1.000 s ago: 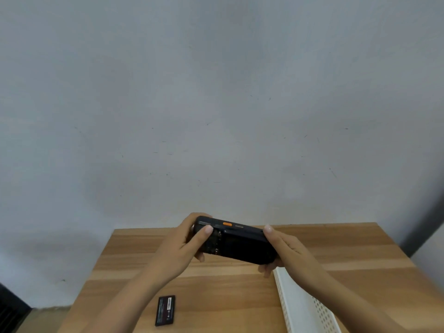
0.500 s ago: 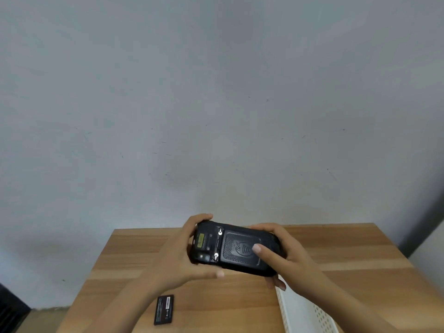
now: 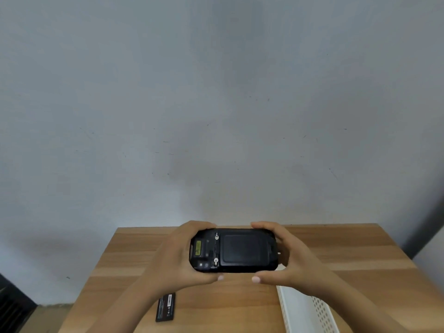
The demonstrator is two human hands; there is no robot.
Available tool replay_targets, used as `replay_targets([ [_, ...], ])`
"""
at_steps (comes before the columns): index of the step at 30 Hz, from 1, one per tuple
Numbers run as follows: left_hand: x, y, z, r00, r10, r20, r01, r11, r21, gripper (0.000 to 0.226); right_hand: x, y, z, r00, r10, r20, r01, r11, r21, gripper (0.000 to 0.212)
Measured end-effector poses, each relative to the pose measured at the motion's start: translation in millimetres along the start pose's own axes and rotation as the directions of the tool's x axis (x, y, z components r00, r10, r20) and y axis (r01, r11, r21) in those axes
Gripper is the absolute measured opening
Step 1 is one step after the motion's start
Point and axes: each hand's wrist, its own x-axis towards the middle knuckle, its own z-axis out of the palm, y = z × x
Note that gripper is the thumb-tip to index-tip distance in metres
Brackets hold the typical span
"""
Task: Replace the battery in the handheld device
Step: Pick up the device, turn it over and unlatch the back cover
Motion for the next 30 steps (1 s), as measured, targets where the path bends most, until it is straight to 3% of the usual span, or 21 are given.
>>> replay_targets([
  [9,0,2,-1,1.0,0.024,0.001,-0.024,0.999,0.04,0.084,2,-2,-10,0.974,-0.226,-0.012,0.211,0.924,-0.321,0.07],
  [16,-1,8,3,0.998,0.04,0.04,-0.042,0.996,0.073,0.083,6,-6,8,0.914,-0.362,0.184,0.392,0.672,-0.628,0.077],
  [19,-1,9,5,0.998,0.05,0.041,-0.053,0.996,0.071,0.083,14,-12,11,0.898,-0.367,0.242,0.43,0.617,-0.66,0.078],
  [30,-1,9,2,0.997,0.048,0.058,-0.051,0.997,0.051,0.082,26,-17,11,0.879,-0.358,0.315,0.476,0.617,-0.626,0.076],
])
